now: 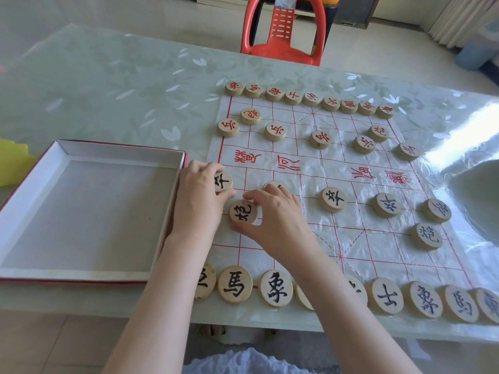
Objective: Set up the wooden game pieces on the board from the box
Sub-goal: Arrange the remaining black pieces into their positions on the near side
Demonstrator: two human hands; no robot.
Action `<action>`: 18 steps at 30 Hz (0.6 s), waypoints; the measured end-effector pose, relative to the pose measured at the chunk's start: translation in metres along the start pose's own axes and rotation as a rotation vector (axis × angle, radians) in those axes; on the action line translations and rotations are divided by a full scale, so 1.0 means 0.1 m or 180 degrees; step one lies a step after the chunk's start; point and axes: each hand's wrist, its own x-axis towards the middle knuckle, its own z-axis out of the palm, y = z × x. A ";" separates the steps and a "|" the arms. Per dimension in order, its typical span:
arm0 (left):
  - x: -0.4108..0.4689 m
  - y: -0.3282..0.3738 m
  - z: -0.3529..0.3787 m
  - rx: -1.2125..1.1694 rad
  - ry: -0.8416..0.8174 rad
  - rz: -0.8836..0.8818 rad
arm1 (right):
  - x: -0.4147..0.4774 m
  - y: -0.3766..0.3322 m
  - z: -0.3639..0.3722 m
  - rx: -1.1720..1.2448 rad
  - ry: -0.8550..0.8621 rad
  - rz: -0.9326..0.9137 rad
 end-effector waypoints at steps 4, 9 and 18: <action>-0.03 0.03 -0.03 -0.0024 -0.0037 0.0078 | -0.01 -0.02 0.01 0.0046 0.0023 0.0207; -0.01 0.01 -0.13 -0.0204 -0.0369 0.0097 | -0.05 -0.01 -0.05 0.0361 -0.0193 0.0084; 0.03 -0.05 -0.06 -0.0063 -0.0205 0.0022 | -0.03 -0.02 -0.05 0.0225 -0.0200 -0.0040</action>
